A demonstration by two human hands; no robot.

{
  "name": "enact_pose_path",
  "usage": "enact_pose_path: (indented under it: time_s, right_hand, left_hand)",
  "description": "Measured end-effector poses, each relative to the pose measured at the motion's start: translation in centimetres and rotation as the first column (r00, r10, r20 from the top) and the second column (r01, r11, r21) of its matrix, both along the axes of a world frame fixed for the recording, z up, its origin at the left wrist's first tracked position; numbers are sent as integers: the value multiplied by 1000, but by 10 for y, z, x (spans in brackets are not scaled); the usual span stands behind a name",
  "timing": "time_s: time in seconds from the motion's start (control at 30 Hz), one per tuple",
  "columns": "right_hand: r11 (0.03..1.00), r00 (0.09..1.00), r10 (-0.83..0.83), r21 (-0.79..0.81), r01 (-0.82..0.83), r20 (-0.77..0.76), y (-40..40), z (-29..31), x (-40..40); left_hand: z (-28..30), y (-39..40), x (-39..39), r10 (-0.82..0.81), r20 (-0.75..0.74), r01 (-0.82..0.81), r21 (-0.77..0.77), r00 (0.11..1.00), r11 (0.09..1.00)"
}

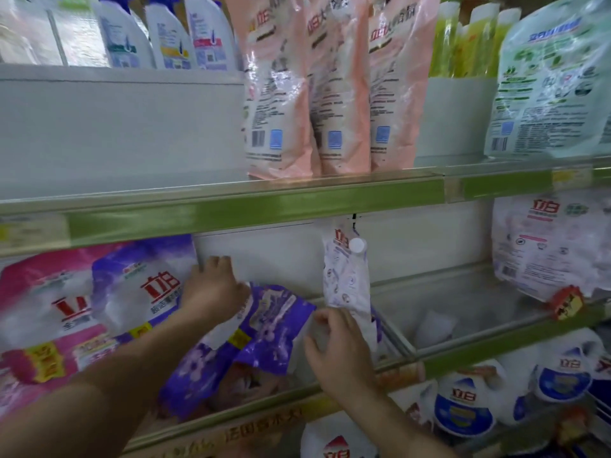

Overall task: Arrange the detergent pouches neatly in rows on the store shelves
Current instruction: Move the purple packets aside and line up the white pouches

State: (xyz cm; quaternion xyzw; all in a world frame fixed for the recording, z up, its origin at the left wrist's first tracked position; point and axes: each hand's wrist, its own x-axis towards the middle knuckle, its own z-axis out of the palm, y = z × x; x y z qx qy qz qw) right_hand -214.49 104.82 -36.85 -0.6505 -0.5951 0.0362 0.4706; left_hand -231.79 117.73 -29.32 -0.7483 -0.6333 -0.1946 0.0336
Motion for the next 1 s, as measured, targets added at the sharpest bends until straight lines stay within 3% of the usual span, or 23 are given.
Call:
enact_pose_path:
  time_s: [0.07,0.17,0.27,0.37,0.43,0.5,0.6,0.7,0.8,0.9,1.0]
  right_hand:
    - [1000,999,13,-26,-12,36,4,1,-17]
    - [998,997,14,-64,-9,74,6,-1,-32]
    - [993,994,12,-121,2,111,4,-5,-35]
    - [985,994,33,-170,-16,101,2,-10,-32]
    - [981,994,39,-192,-18,105,2,-14,-29]
    - [978,990,41,-208,-12,133,3,-16,-28]
    - [976,989,41,-220,-10,139,2,-14,-31]
    - [984,993,20,-175,1,119,2,-14,-32]
    - [957,998,43,-290,-26,54,-3,-10,-25]
    - [950,999,48,-309,-49,-11,-1,-10,-19]
    - [981,999,-25,-193,18,-34,9,-16,-13]
  left_hand:
    - [9,-1,-26,104,-301,-131,-70,948,989]
    - [18,-1,-41,70,-369,-122,-119,927,985]
    - [26,-3,-38,3,-251,-71,-261,968,963]
    - [29,5,-43,91,149,-21,-416,985,909]
    - [30,6,-48,192,418,38,-484,888,874]
    - [28,9,-48,259,638,150,-514,725,845]
    - [34,1,-36,226,836,334,-427,500,840]
    - [51,-9,-9,179,928,463,-323,328,825]
    - [62,-14,17,252,963,563,-260,94,784]
    - [66,-18,42,219,975,664,-181,25,726]
    - [60,-14,59,167,986,745,-103,-11,659]
